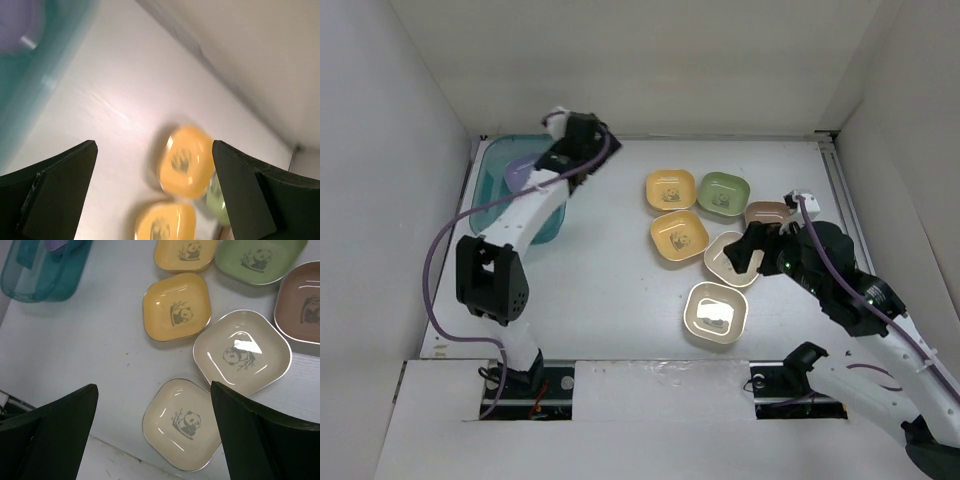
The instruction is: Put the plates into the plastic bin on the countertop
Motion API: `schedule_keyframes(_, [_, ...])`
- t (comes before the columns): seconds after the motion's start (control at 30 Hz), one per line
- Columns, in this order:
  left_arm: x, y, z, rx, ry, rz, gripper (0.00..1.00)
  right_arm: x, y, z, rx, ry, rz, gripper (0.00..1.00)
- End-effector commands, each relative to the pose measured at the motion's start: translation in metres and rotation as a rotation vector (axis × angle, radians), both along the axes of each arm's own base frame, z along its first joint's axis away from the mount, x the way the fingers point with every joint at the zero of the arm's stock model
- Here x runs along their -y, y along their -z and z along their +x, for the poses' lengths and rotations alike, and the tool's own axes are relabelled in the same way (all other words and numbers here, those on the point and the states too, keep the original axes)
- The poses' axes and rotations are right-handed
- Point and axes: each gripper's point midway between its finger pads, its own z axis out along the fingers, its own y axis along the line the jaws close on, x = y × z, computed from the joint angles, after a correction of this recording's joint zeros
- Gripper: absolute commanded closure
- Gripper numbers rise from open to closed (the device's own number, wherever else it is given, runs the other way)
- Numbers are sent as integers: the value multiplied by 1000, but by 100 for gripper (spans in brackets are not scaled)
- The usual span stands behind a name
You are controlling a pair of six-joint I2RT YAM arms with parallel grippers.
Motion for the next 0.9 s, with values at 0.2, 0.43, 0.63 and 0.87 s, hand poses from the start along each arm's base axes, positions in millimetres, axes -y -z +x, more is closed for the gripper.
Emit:
schedule_keyframes(0.2, [157,123,-123,-227,358,211,0,28,-25,14,38,214,22,0])
schedule_keyframes(0.43, [169,173,-138,-289,381,250,7,18,-39,6,68,147,85,0])
schedule_keyframes(0.63, [158,211,-143,-382,339,310,22,17,-41,3,75,126,88,0])
schedule_keyframes(0.87, [118,211,-155,-434,188,377,94,20,-41,-1,75,126,88,0])
